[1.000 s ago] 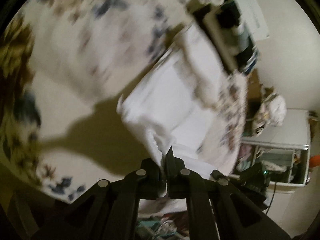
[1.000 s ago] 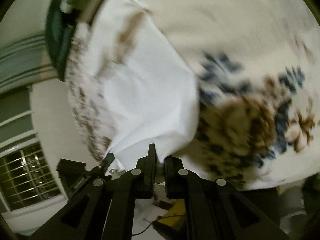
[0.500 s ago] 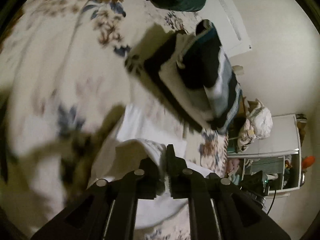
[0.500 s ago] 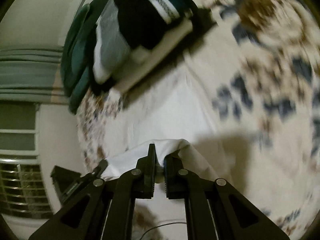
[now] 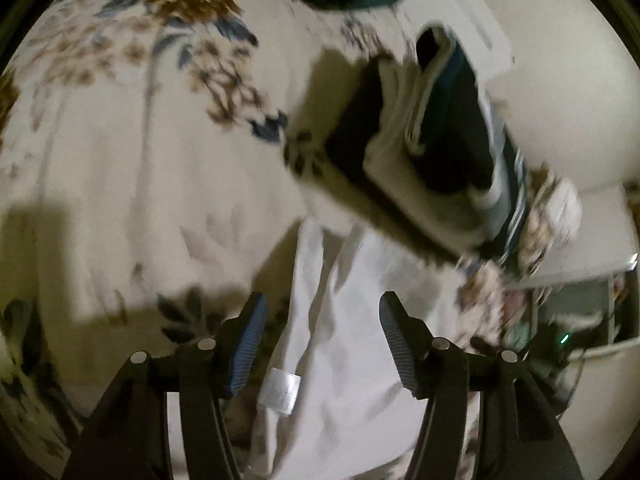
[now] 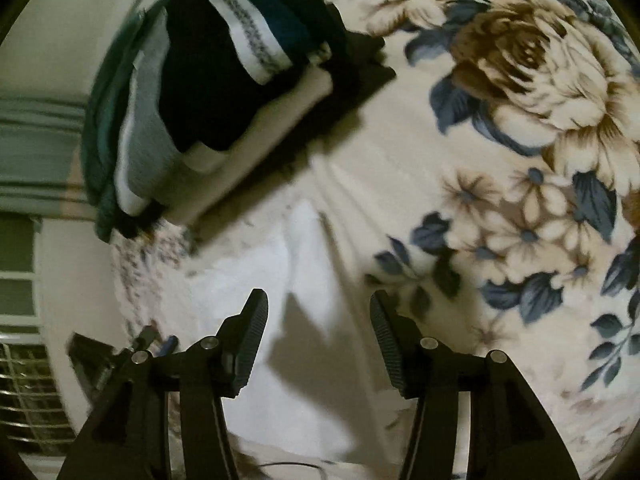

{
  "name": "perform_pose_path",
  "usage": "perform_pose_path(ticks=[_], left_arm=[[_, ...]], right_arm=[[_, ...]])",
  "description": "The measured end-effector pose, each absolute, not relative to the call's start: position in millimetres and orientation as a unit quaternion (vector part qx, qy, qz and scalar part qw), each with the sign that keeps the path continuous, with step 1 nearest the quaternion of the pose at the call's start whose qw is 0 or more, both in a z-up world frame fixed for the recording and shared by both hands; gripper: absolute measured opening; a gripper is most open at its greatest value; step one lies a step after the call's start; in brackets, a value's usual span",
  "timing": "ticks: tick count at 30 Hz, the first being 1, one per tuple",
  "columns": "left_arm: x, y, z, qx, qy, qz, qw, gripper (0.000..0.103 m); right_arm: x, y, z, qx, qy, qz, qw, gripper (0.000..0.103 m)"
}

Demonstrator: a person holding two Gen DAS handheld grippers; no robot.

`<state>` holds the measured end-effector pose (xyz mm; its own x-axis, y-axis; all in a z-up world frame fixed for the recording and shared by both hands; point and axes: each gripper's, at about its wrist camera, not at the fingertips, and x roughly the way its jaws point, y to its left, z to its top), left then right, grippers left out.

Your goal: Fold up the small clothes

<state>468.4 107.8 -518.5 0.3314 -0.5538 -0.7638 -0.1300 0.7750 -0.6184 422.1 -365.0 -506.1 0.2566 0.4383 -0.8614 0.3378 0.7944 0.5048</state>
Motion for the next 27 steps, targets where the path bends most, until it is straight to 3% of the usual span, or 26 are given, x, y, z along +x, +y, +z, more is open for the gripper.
perform_pose_path(ticks=[6,8,9,10,12,14,15,16,22,27], left_arm=[[489.9,56.5,-519.6,-0.211,0.567,-0.177,0.777,0.056],[498.5,36.2,-524.0,-0.166,0.568,-0.186,0.784,0.051],[500.4,30.8,-525.7,-0.152,0.570,-0.187,0.785,0.024],[503.7,26.1,-528.4,-0.135,0.575,-0.182,0.786,0.003],[504.8,29.6,-524.8,-0.137,0.565,-0.181,0.793,0.003],[502.1,41.6,-515.4,-0.151,0.548,-0.173,0.804,0.002],[501.8,48.0,-512.0,-0.161,0.543,-0.170,0.807,0.002],[502.2,57.5,-509.0,-0.176,0.538,-0.166,0.808,0.002],[518.6,95.9,-530.5,-0.233,0.554,-0.125,0.789,0.001],[537.8,103.8,-547.4,-0.275,0.577,-0.152,0.754,0.003]], right_arm=[[435.4,-352.2,-513.4,0.302,0.609,0.031,0.732,0.056],[443.7,-347.2,-516.4,0.300,0.609,0.028,0.734,0.056],[447.1,-344.8,-517.9,0.297,0.610,0.026,0.734,0.056],[450.6,-342.3,-519.4,0.295,0.611,0.025,0.734,0.056],[457.8,-336.1,-520.6,0.287,0.612,0.023,0.737,0.052],[462.8,-330.2,-518.8,0.270,0.612,0.019,0.743,0.033],[464.6,-327.8,-517.7,0.262,0.612,0.016,0.746,0.015],[466.3,-326.3,-517.0,0.257,0.610,0.014,0.749,0.005],[479.0,-317.0,-511.2,0.246,0.596,0.000,0.765,0.002],[495.2,-311.7,-527.9,0.229,0.631,-0.012,0.741,0.002]])
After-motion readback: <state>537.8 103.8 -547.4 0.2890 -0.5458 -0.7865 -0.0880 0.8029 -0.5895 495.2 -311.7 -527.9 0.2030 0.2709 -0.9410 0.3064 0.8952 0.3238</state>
